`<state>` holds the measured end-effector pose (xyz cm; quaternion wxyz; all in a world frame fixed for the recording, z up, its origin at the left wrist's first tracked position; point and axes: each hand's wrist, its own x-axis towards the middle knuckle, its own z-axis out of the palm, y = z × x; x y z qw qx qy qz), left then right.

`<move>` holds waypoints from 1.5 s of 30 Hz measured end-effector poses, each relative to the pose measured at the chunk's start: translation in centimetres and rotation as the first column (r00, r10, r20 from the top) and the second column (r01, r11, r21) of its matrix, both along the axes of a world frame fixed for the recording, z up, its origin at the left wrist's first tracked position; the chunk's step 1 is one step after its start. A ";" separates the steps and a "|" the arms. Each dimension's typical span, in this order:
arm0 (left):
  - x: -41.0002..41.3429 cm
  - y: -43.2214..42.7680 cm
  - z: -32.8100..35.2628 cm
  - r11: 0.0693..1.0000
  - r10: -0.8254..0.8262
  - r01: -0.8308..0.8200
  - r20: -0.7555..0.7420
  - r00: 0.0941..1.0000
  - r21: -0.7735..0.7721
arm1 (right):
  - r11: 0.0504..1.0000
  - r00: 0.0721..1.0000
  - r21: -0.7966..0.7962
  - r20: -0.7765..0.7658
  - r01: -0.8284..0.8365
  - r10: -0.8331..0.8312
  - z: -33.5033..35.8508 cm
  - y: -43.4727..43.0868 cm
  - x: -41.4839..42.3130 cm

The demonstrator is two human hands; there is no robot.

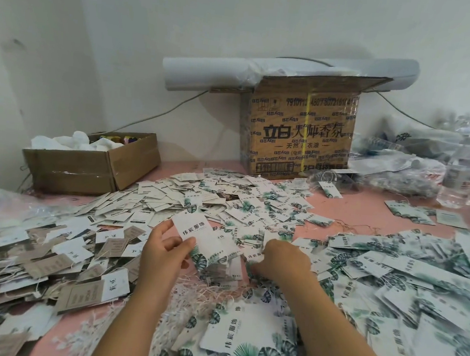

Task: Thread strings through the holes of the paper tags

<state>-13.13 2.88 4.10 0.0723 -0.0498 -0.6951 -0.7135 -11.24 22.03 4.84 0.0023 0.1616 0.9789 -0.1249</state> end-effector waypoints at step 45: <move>0.3 0.2 0.4 0.998 -0.050 0.051 0.030 0.998 -0.042 | 0.997 0.944 0.066 -0.330 0.028 -0.005 1.0 -0.7 -0.4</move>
